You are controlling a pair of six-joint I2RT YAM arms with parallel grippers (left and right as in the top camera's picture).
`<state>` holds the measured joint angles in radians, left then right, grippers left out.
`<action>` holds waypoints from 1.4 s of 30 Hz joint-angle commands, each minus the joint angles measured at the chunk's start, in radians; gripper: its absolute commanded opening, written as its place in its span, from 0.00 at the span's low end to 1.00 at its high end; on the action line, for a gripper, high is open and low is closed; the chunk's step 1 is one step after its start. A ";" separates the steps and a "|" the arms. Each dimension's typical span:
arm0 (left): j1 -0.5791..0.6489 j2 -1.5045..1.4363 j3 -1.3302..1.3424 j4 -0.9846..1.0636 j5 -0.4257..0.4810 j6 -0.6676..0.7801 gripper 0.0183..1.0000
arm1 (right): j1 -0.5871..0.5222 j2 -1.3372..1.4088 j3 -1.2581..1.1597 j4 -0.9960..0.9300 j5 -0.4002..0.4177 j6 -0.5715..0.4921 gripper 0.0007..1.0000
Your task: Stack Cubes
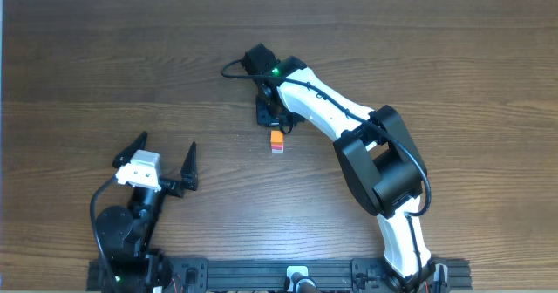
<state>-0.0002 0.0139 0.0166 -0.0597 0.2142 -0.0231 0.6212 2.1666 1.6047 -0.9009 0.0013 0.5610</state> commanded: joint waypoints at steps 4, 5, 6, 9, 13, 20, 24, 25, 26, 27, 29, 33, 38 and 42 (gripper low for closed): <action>0.005 -0.007 -0.010 0.005 0.013 -0.011 1.00 | -0.006 0.012 0.020 -0.009 0.004 0.057 0.21; 0.005 -0.007 -0.010 0.005 0.013 -0.011 1.00 | -0.006 0.012 0.020 -0.010 0.008 0.064 0.21; 0.005 -0.007 -0.010 0.005 0.013 -0.011 1.00 | -0.006 0.012 0.020 -0.011 0.009 0.068 0.21; 0.005 -0.007 -0.010 0.005 0.013 -0.011 1.00 | -0.006 0.012 0.022 -0.013 0.011 0.072 0.20; 0.005 -0.007 -0.010 0.005 0.013 -0.011 1.00 | -0.007 0.011 0.043 -0.043 0.012 0.074 0.20; 0.005 -0.007 -0.010 0.005 0.013 -0.011 1.00 | -0.008 0.010 0.127 -0.122 0.034 0.074 0.17; 0.005 -0.007 -0.010 0.005 0.013 -0.011 1.00 | -0.012 0.008 0.190 -0.179 0.046 0.074 0.16; 0.005 -0.007 -0.010 0.005 0.013 -0.011 1.00 | -0.012 0.008 0.204 -0.191 0.052 0.074 0.16; 0.005 -0.007 -0.010 0.005 0.013 -0.011 1.00 | -0.014 0.006 0.220 -0.206 0.058 0.074 0.15; 0.005 -0.007 -0.010 0.005 0.013 -0.011 1.00 | -0.015 0.004 0.233 -0.217 0.062 0.074 0.15; 0.005 -0.007 -0.010 0.005 0.013 -0.011 1.00 | -0.018 -0.002 0.261 -0.245 0.068 0.074 0.13; 0.005 -0.007 -0.010 0.005 0.013 -0.011 1.00 | -0.017 -0.022 0.312 -0.309 0.068 0.074 0.08; 0.005 -0.007 -0.010 0.005 0.013 -0.011 1.00 | -0.004 -0.073 0.331 -0.374 0.074 0.075 0.06; 0.005 -0.007 -0.010 0.005 0.013 -0.011 1.00 | 0.022 -0.124 0.331 -0.428 0.077 0.097 0.05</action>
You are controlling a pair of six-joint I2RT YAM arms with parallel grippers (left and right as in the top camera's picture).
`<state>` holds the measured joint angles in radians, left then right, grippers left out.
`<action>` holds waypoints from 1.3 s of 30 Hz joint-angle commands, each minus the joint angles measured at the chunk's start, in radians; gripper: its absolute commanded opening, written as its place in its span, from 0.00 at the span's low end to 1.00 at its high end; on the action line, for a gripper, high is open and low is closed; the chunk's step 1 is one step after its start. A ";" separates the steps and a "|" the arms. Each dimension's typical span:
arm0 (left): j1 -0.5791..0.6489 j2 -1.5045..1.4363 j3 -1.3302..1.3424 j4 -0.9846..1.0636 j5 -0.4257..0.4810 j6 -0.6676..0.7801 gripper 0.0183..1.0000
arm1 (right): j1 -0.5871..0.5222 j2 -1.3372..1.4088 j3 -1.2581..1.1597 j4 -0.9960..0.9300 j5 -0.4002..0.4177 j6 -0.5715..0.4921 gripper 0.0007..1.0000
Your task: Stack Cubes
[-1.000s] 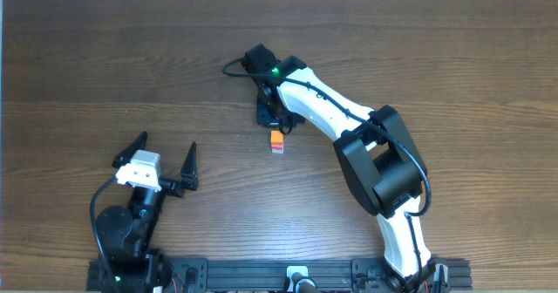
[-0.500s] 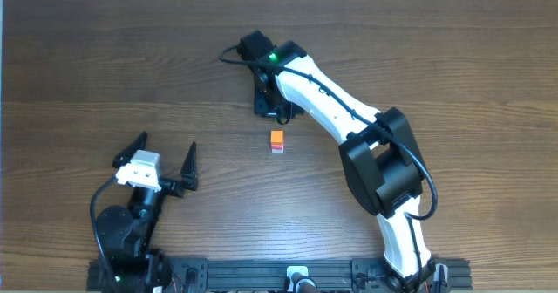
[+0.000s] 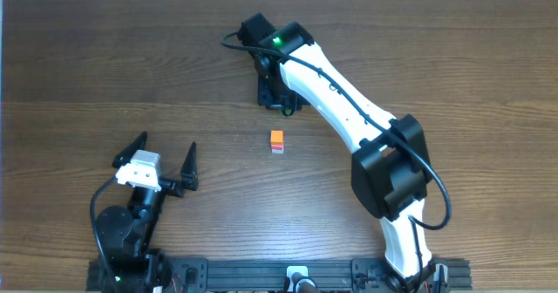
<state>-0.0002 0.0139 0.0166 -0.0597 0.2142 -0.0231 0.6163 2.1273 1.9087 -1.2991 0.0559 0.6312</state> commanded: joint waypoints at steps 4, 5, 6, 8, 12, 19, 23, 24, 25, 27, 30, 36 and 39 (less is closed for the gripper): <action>0.005 -0.007 -0.010 0.005 0.013 -0.011 1.00 | 0.062 -0.117 0.026 -0.075 0.030 0.046 0.03; 0.005 -0.007 -0.010 0.005 0.013 -0.011 1.00 | 0.072 -0.122 0.026 -0.083 0.032 0.051 0.03; 0.005 -0.007 -0.010 0.005 0.013 -0.011 1.00 | 0.082 -0.126 0.026 -0.090 0.032 0.054 0.02; 0.005 -0.007 -0.010 0.005 0.013 -0.011 1.00 | 0.099 -0.127 0.026 -0.114 0.032 0.072 0.01; 0.005 -0.007 -0.010 0.005 0.013 -0.011 1.00 | 0.116 -0.127 0.002 -0.135 0.031 0.098 0.01; 0.005 -0.007 -0.010 0.005 0.013 -0.011 1.00 | 0.116 -0.127 -0.058 -0.083 0.003 0.124 0.01; 0.005 -0.007 -0.010 0.005 0.013 -0.011 1.00 | 0.116 -0.127 -0.098 -0.046 -0.016 0.124 0.01; 0.005 -0.007 -0.010 0.005 0.013 -0.011 1.00 | 0.116 -0.127 -0.102 -0.042 -0.018 0.125 0.01; 0.005 -0.007 -0.010 0.005 0.013 -0.011 1.00 | 0.116 -0.127 -0.109 -0.039 -0.021 0.132 0.01; 0.005 -0.007 -0.010 0.005 0.013 -0.011 1.00 | 0.116 -0.127 -0.118 -0.034 -0.023 0.132 0.01; 0.005 -0.007 -0.010 0.005 0.013 -0.011 1.00 | 0.116 -0.127 -0.129 -0.024 -0.034 0.132 0.01; 0.005 -0.007 -0.010 0.005 0.013 -0.011 1.00 | 0.118 -0.127 -0.137 -0.016 -0.035 0.138 0.01; 0.005 -0.007 -0.010 0.005 0.013 -0.011 1.00 | 0.119 -0.127 -0.152 -0.001 -0.037 0.140 0.01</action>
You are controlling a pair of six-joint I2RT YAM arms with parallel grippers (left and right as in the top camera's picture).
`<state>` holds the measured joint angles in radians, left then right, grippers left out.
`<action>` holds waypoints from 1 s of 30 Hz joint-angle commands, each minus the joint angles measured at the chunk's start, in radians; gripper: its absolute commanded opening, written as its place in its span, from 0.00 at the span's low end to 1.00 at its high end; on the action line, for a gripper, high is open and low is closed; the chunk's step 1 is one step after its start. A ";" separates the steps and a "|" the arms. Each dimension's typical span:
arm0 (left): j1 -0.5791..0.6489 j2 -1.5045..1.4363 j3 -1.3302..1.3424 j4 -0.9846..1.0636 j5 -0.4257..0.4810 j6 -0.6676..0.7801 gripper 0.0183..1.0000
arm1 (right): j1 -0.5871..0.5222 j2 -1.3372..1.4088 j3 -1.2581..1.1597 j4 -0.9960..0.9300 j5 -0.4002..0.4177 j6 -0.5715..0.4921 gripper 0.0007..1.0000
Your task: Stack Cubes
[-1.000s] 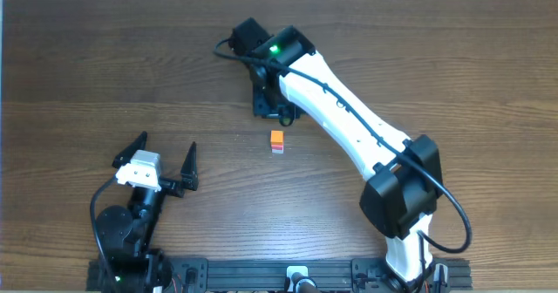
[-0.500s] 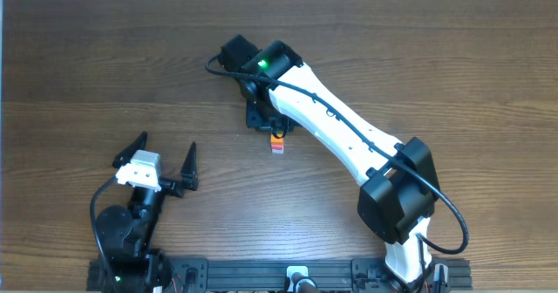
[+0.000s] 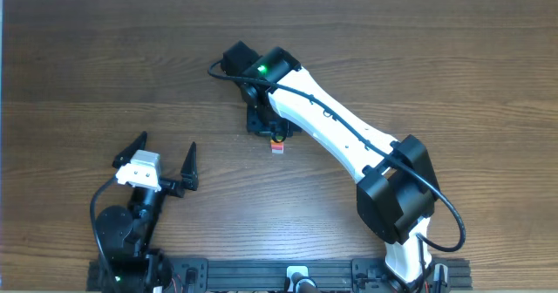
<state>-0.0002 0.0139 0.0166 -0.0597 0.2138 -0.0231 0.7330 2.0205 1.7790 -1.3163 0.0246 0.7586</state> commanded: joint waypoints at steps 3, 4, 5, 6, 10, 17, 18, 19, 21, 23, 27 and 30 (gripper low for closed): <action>0.005 -0.007 -0.010 0.005 0.014 -0.011 1.00 | 0.002 -0.021 -0.045 0.042 -0.013 0.015 0.01; 0.005 -0.007 -0.010 0.005 0.014 -0.011 1.00 | 0.002 -0.021 -0.053 0.049 -0.015 0.015 0.01; 0.005 -0.007 -0.010 0.005 0.014 -0.011 1.00 | 0.002 -0.021 -0.060 0.056 -0.017 0.015 0.01; 0.005 -0.007 -0.010 0.005 0.014 -0.011 1.00 | 0.001 -0.021 -0.065 0.061 -0.017 0.015 0.01; 0.005 -0.007 -0.010 0.005 0.014 -0.011 1.00 | -0.001 -0.021 -0.073 0.071 -0.017 0.015 0.01; 0.005 -0.007 -0.010 0.005 0.014 -0.011 1.00 | -0.006 -0.021 -0.073 0.079 -0.016 0.014 0.01; 0.005 -0.007 -0.010 0.005 0.014 -0.011 1.00 | -0.008 -0.021 -0.073 0.080 -0.016 0.014 0.01; 0.005 -0.007 -0.010 0.004 0.014 -0.011 1.00 | -0.010 -0.021 -0.073 0.080 -0.016 0.014 0.01; 0.005 -0.007 -0.010 0.005 0.014 -0.011 1.00 | -0.012 -0.021 -0.074 0.079 -0.015 0.014 0.01; 0.005 -0.007 -0.010 0.004 0.014 -0.011 1.00 | -0.014 -0.021 -0.074 0.078 -0.008 0.014 0.01; 0.005 -0.007 -0.010 0.005 0.014 -0.011 1.00 | -0.021 -0.021 -0.074 0.078 -0.004 0.014 0.01; 0.005 -0.007 -0.010 0.005 0.014 -0.011 1.00 | -0.025 -0.021 -0.074 0.075 -0.001 0.015 0.01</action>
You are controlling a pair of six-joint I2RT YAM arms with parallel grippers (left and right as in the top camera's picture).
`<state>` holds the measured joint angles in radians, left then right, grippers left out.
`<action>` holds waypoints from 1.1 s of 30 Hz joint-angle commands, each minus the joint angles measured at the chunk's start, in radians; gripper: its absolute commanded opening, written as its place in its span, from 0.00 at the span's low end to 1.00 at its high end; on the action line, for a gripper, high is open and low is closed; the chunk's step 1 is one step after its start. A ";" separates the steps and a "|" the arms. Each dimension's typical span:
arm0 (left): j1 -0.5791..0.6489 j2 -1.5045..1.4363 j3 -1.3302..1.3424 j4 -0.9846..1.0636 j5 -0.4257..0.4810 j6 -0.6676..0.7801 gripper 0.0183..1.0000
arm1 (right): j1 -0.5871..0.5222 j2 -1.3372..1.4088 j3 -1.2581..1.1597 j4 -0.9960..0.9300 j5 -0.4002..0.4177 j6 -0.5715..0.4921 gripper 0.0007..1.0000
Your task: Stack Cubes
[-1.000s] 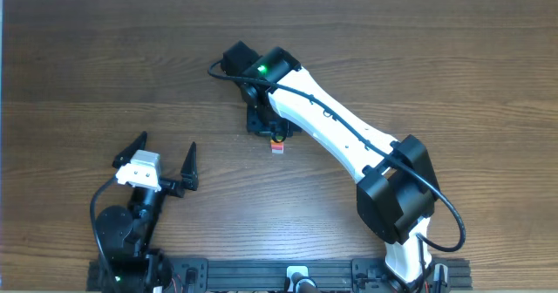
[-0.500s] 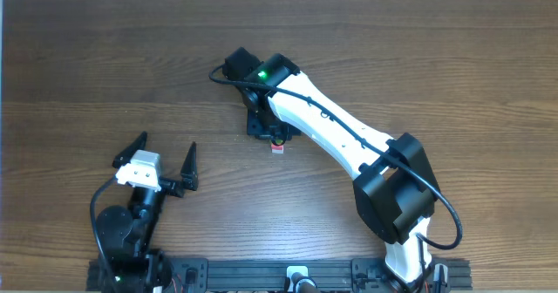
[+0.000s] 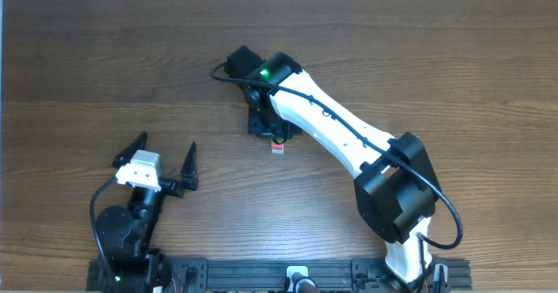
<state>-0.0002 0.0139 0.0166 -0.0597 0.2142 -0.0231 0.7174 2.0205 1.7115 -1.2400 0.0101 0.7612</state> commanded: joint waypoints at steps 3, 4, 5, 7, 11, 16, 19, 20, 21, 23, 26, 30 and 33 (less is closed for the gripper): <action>0.005 -0.007 -0.010 0.005 0.013 -0.011 1.00 | -0.009 -0.021 -0.012 0.003 0.013 0.013 0.01; 0.005 -0.007 -0.010 0.005 0.013 -0.011 1.00 | -0.009 -0.021 -0.014 0.003 0.013 0.013 0.01; 0.005 -0.007 -0.010 0.005 0.013 -0.011 1.00 | -0.009 -0.021 -0.016 0.006 0.013 0.013 0.01; 0.005 -0.007 -0.010 0.005 0.013 -0.011 1.00 | -0.009 -0.021 -0.021 0.011 0.013 0.013 0.01; 0.005 -0.007 -0.010 0.005 0.013 -0.011 1.00 | -0.009 -0.021 -0.021 0.015 0.013 0.013 0.01; 0.005 -0.007 -0.010 0.005 0.013 -0.011 1.00 | -0.009 -0.021 -0.023 0.023 0.013 0.013 0.01; 0.005 -0.007 -0.010 0.005 0.013 -0.011 1.00 | -0.009 -0.020 -0.029 0.027 0.013 0.019 0.01; 0.005 -0.007 -0.010 0.005 0.013 -0.011 1.00 | -0.009 -0.020 -0.034 0.029 0.013 0.020 0.01; 0.005 -0.007 -0.010 0.005 0.013 -0.011 1.00 | -0.009 -0.020 -0.037 0.032 0.013 0.020 0.01; 0.005 -0.007 -0.010 0.005 0.013 -0.011 1.00 | -0.009 -0.020 -0.042 0.034 0.013 0.020 0.01; 0.005 -0.007 -0.010 0.005 0.013 -0.011 1.00 | -0.009 -0.020 -0.046 0.043 0.011 0.020 0.01; 0.005 -0.007 -0.010 0.005 0.013 -0.011 1.00 | -0.009 -0.020 -0.046 0.045 0.009 0.020 0.03; 0.005 -0.007 -0.010 0.005 0.013 -0.011 1.00 | -0.009 -0.020 -0.046 0.044 0.009 0.020 0.18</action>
<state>-0.0002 0.0139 0.0166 -0.0597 0.2142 -0.0231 0.7139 2.0155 1.6844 -1.1988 0.0135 0.7673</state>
